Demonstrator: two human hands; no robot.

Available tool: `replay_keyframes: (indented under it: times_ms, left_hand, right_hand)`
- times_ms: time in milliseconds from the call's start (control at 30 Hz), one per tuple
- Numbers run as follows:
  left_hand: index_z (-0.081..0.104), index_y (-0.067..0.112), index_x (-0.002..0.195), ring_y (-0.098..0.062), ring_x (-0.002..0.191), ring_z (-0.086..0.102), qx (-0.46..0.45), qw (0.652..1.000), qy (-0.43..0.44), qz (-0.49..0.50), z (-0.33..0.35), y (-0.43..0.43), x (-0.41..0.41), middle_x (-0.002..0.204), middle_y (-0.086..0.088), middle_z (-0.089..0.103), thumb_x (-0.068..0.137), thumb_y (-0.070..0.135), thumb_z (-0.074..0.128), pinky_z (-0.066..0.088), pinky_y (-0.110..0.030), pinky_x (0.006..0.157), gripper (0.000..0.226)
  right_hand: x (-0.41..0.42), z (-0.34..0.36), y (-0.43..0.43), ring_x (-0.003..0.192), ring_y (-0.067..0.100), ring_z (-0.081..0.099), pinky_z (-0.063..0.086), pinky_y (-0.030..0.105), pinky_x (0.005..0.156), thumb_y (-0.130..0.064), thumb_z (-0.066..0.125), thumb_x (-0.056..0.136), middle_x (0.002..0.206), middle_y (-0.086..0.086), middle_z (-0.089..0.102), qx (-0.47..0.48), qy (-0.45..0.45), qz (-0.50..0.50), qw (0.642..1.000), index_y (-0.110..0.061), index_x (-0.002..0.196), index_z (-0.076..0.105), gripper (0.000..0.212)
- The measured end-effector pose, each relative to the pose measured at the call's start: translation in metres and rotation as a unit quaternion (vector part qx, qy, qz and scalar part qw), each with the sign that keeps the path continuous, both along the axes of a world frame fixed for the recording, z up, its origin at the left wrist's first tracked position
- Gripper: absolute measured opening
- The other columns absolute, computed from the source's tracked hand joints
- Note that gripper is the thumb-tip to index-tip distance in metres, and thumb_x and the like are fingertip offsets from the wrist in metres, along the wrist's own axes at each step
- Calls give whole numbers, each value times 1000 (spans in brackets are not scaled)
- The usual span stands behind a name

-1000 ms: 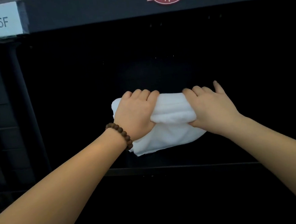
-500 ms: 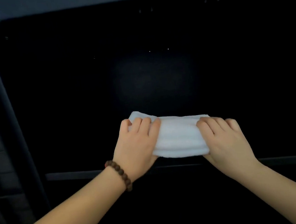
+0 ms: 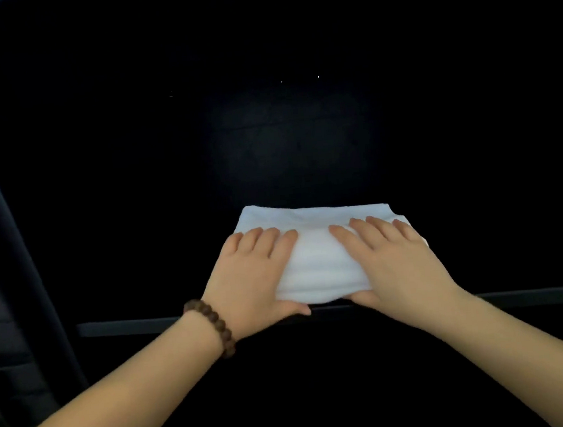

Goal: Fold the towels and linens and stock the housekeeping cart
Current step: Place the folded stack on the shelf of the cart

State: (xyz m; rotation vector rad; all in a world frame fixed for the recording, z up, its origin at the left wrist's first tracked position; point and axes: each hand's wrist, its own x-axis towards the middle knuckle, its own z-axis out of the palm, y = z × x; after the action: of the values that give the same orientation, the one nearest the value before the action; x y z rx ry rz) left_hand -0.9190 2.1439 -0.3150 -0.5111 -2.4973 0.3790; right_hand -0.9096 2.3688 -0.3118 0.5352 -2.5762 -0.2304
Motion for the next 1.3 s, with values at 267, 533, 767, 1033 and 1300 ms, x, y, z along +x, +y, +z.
replay_keyframes:
  times_ms: [267, 533, 767, 1033, 1300]
  left_hand:
    - [54, 31, 127, -16, 106, 57, 158, 987, 10, -32, 16, 15, -21, 116, 6, 62, 92, 55, 11, 42, -36, 95, 60]
    - [15, 36, 151, -32, 144, 21, 144, 971, -165, 97, -4, 36, -20, 158, -4, 23, 89, 58, -2, 15, -53, 115, 68]
    - [24, 37, 150, -32, 146, 9, 156, 949, -256, 96, 39, 41, -62, 160, -6, 14, 98, 47, 14, 2, -60, 115, 54]
    - [-6, 36, 153, -18, 147, -14, 150, 921, -339, 123, 41, 19, -67, 161, 1, -15, 94, 65, 10, -3, -47, 120, 68]
    - [-8, 27, 154, -31, 147, -14, 202, 917, -310, 147, 57, 32, -14, 160, -13, -15, 97, 58, 11, -6, -50, 119, 67]
  right_hand:
    - [-19, 16, -13, 143, 22, 20, 10, 49, 118, -68, 9, 86, 157, 1, 25, -84, -76, 17, 993, -35, 151, 15, 73]
    - [-29, 8, -17, 148, 15, 2, -3, 45, 119, -52, 8, 98, 161, -5, 4, -73, -218, -5, 973, -38, 151, 5, 55]
    - [-73, 29, -35, 147, 19, 4, -1, 53, 115, -39, 16, 100, 161, -6, 7, -125, -235, -26, 964, -37, 151, 11, 52]
    - [-106, 6, 6, 147, 13, -8, 5, 51, 118, -62, 2, 90, 158, -14, -15, -131, -299, -142, 934, -48, 145, -12, 59]
    - [-58, 22, -8, 147, 24, -9, -17, 56, 108, -62, -6, 88, 161, -4, -6, -114, -204, -149, 961, -45, 146, -9, 61]
